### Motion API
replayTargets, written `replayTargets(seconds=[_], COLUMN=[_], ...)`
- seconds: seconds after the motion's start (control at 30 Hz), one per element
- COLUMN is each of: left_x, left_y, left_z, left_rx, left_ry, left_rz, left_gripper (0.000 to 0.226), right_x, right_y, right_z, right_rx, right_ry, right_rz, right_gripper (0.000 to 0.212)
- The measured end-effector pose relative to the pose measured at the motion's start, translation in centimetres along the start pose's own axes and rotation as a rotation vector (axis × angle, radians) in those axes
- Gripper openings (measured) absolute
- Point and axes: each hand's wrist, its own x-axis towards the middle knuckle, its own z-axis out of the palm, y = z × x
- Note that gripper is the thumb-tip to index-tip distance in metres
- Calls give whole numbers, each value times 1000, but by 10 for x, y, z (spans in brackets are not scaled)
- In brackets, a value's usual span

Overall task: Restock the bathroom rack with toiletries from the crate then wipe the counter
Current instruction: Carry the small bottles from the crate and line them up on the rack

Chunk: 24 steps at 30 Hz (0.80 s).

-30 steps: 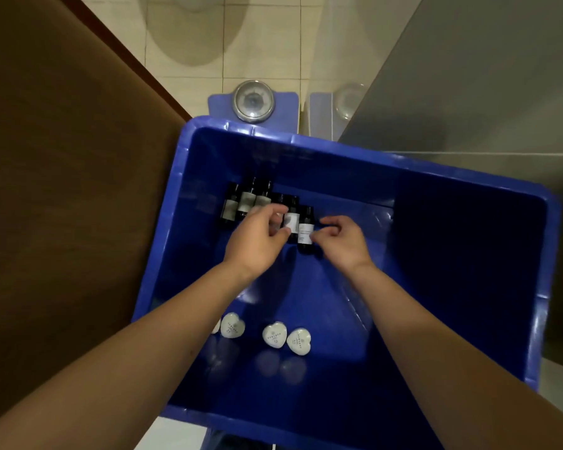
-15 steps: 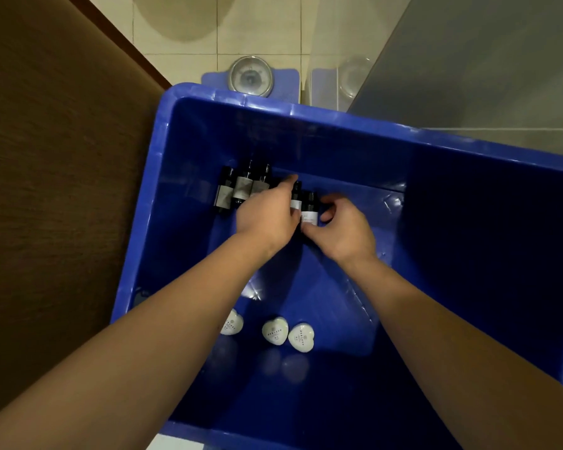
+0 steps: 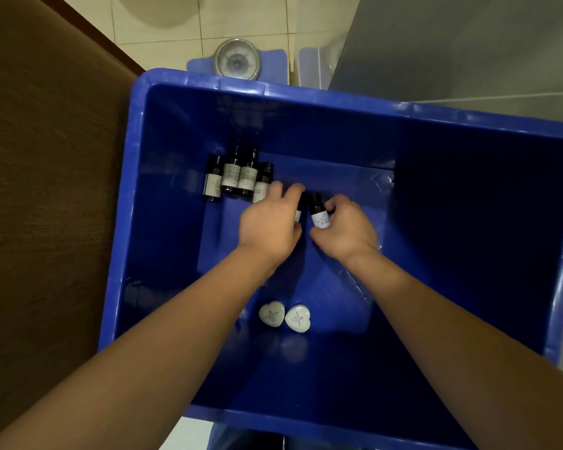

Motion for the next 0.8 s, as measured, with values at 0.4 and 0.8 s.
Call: replayTargets(seconds=[0.4,0.8], left_x=[-27,-105], left_y=[14,41], left_z=[11,-65], left_rx=[-452,-1063], left_ry=[-205,-352], left_rz=[-115,-159], left_gripper=[52,39], right_x=[-39,-165], right_y=[25,1], right_z=[-10,-72], right_rx=[444,784], right_ry=[-154,-84], right_rz=[204,223], right_gripper=[36,30])
